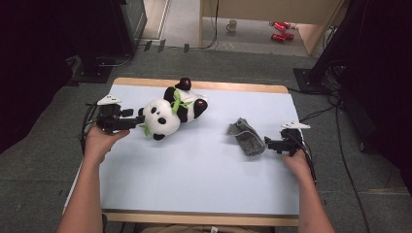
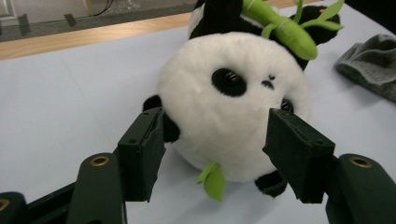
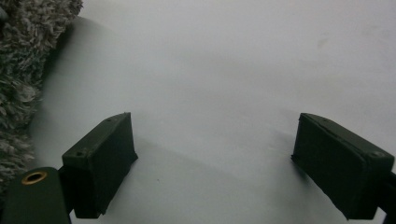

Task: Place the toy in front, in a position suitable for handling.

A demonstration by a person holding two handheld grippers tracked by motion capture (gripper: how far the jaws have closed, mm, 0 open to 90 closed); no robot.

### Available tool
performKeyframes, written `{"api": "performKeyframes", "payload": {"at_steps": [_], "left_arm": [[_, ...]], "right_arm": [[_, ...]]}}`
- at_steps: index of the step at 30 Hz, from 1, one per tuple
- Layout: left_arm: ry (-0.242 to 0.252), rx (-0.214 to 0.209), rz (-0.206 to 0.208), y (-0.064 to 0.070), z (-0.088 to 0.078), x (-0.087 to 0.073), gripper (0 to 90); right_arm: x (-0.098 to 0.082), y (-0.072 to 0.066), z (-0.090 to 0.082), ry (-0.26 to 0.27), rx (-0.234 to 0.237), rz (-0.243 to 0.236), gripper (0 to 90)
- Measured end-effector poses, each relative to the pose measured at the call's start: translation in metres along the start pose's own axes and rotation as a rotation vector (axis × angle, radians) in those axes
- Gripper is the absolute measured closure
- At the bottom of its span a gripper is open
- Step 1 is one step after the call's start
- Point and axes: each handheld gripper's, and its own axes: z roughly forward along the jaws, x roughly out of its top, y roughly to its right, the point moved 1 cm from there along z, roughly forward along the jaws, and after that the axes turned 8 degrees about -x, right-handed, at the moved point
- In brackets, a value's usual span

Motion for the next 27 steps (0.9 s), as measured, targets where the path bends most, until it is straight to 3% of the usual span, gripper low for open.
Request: {"api": "performKeyframes", "payload": {"at_steps": [14,20,27], "left_arm": [[-0.022,-0.036,0.065,0.02,0.022,0.029,36.5],[-0.034,-0.05,0.072,0.024,0.029,0.038,35.9],[-0.018,-0.054,0.093,0.035,0.033,0.057,36.0]], "right_arm": [[0.0,0.0,0.0,0.0,0.0,0.001,12.2],[0.0,0.0,0.0,0.0,0.001,0.001,12.1],[0.0,0.0,0.0,0.0,0.001,0.001,12.1]]}}
